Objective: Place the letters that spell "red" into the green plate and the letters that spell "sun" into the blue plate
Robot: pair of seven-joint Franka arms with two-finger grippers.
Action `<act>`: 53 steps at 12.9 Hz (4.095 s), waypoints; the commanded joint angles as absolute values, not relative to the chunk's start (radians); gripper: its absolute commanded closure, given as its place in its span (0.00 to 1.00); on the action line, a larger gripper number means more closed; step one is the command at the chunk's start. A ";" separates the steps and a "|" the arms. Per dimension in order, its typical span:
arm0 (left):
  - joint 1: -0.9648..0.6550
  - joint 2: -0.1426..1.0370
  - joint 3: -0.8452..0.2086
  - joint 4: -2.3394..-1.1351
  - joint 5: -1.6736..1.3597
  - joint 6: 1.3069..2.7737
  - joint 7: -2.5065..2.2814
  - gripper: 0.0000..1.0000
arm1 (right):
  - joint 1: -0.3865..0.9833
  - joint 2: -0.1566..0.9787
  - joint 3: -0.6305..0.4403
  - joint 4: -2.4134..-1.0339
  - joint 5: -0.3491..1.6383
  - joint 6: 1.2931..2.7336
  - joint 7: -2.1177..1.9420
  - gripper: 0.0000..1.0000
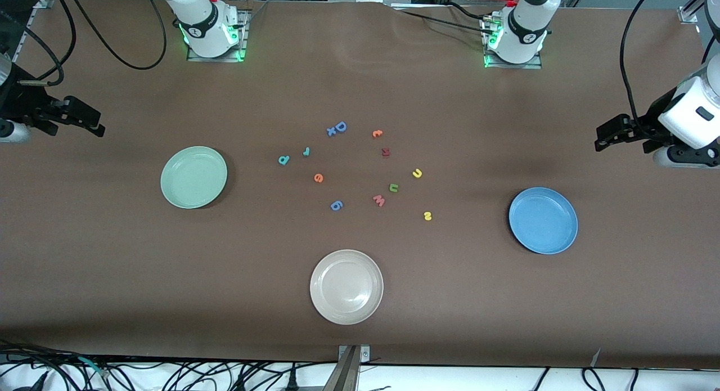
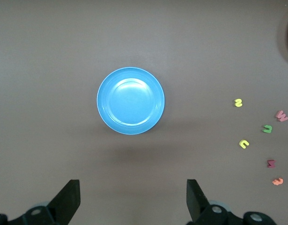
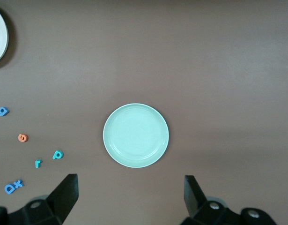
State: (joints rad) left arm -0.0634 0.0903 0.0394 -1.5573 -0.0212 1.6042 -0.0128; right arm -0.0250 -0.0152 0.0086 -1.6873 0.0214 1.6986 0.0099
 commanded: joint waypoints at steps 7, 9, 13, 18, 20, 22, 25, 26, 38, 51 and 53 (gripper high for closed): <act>-0.067 0.090 0.043 -1.548 -0.083 1.574 -0.009 0.00 | -0.034 -0.029 0.012 -1.698 0.037 1.713 0.003 0.00; -0.066 0.094 0.046 -1.548 -0.075 1.572 -0.009 0.00 | -0.034 -0.029 0.012 -1.697 0.037 1.712 -0.002 0.00; -0.063 0.097 0.044 -1.546 -0.018 1.574 -0.002 0.00 | -0.034 -0.029 0.012 -1.697 0.038 1.709 -0.006 0.00; -0.060 0.098 0.046 -1.546 -0.017 1.574 0.000 0.00 | -0.034 -0.029 0.012 -1.697 0.038 1.709 -0.008 0.00; -0.060 0.098 0.046 -1.546 -0.009 1.574 0.000 0.00 | -0.034 -0.029 0.012 -1.697 0.038 1.709 -0.008 0.00; -0.063 0.098 0.044 -1.546 0.014 1.574 0.002 0.00 | -0.034 -0.029 0.014 -1.697 0.038 1.709 -0.002 0.00; -0.060 0.098 0.043 -1.548 0.012 1.574 0.005 0.00 | -0.032 -0.029 0.015 -1.697 0.038 1.713 -0.002 0.00; -0.061 0.098 0.043 -1.548 0.012 1.574 0.003 0.00 | -0.032 -0.029 0.017 -1.697 0.038 1.712 0.002 0.00; -0.060 0.098 0.041 -1.549 0.012 1.574 0.003 0.00 | -0.032 -0.032 0.020 -1.697 0.040 1.692 0.005 0.00; -0.058 0.098 0.041 -1.549 0.012 1.574 0.005 0.00 | -0.032 -0.032 0.017 -1.698 0.040 1.684 0.005 0.00; -0.058 0.098 0.041 -1.549 0.012 1.574 0.005 0.00 | -0.032 -0.032 0.015 -1.698 0.040 1.684 0.006 0.00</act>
